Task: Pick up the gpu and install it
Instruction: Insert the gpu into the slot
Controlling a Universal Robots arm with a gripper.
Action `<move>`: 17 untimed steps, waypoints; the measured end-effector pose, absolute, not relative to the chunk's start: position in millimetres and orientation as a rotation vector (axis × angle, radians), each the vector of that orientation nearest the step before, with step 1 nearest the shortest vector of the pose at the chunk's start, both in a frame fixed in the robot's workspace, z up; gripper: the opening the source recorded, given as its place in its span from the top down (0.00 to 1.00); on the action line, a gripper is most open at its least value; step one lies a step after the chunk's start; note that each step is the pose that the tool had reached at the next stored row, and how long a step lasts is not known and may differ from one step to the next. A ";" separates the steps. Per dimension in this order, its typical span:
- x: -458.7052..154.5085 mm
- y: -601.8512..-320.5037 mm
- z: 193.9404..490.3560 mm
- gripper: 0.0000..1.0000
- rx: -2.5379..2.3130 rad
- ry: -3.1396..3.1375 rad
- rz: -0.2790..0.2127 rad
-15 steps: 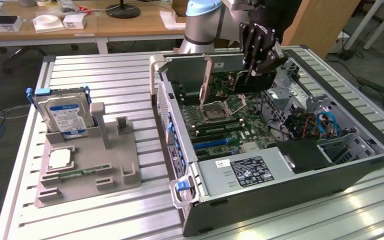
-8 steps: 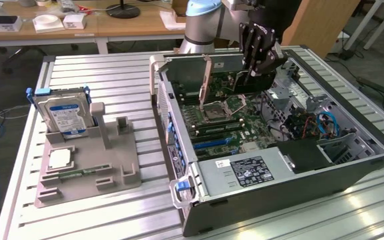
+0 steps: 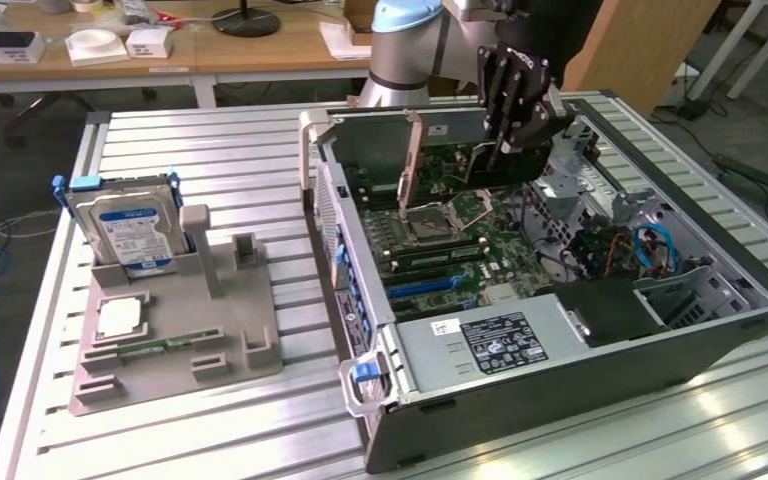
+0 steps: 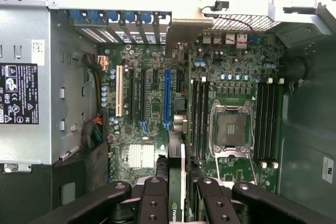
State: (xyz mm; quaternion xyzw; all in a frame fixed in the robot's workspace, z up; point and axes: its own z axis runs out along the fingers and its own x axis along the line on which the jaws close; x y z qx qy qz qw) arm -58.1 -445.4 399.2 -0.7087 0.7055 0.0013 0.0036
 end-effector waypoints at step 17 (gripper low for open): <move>-63.3 -445.4 381.8 0.74 -2.214 2.218 0.004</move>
